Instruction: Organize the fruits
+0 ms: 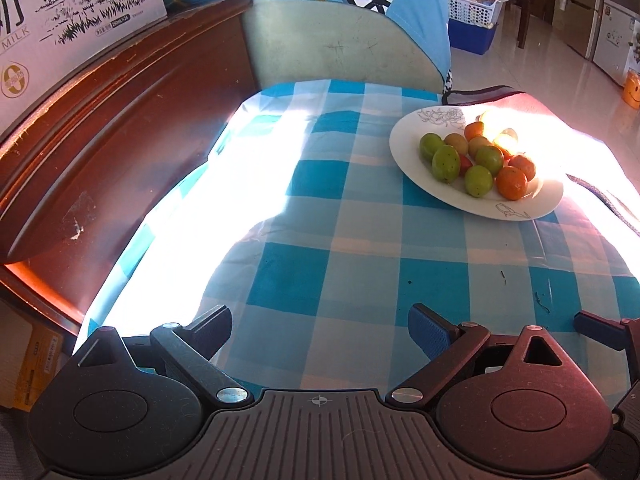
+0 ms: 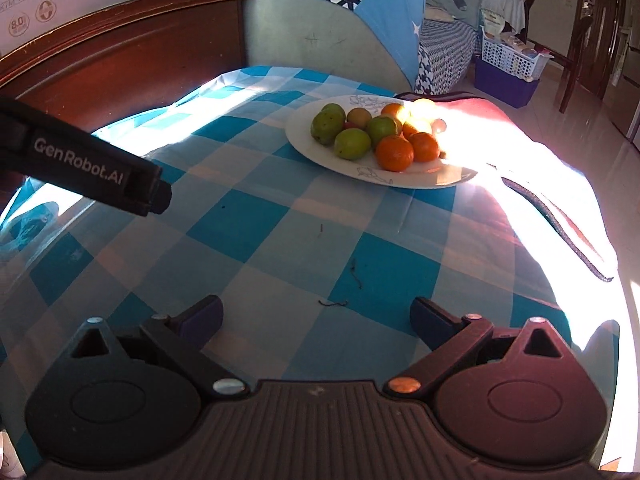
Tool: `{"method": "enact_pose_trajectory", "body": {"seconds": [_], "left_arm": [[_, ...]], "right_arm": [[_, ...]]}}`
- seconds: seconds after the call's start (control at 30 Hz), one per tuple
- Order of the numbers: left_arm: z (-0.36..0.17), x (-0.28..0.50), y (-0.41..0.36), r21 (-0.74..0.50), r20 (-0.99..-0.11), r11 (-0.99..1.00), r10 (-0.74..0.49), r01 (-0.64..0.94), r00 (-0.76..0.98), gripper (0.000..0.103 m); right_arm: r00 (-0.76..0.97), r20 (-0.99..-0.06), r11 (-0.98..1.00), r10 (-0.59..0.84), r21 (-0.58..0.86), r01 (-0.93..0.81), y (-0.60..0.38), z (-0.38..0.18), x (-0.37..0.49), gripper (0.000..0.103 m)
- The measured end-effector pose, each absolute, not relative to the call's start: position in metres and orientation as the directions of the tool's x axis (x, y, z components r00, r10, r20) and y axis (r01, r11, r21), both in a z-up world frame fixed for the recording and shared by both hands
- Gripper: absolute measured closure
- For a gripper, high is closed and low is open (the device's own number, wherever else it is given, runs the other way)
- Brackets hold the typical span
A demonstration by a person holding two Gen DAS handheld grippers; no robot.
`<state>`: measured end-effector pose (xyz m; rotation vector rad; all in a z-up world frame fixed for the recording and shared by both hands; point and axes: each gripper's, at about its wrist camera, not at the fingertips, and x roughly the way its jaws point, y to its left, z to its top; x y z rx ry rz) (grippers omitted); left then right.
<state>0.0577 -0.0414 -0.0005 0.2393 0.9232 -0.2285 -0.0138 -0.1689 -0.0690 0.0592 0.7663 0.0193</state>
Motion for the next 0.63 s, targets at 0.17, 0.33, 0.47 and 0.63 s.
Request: {"method": "enact_pose_trajectory", "body": {"seconds": [0.17, 0.33, 0.47, 0.63], "left_arm": [[0.001, 0.058, -0.03, 0.081, -0.809, 0.96, -0.095, 0.27, 0.58, 0.007], [0.002, 0.058, -0.027, 0.069, -0.808, 0.963, -0.1, 0.262, 0.58, 0.007], [0.001, 0.058, -0.027, 0.069, -0.808, 0.963, -0.099, 0.26, 0.581, 0.007], [0.0, 0.059, -0.027, 0.068, -0.809, 0.965, -0.096, 0.254, 0.58, 0.007]], "right_arm": [[0.775, -0.629, 0.998, 0.063, 0.044, -0.045, -0.154, -0.075, -0.015, 0.001], [0.801, -0.592, 0.995, 0.095, 0.043, -0.087, -0.147, -0.077, -0.006, 0.001], [0.799, -0.589, 0.992, 0.122, 0.05, -0.115, -0.144, -0.078, 0.001, 0.001], [0.799, -0.588, 0.992, 0.123, 0.045, -0.119, -0.142, -0.079, 0.002, 0.001]]}}
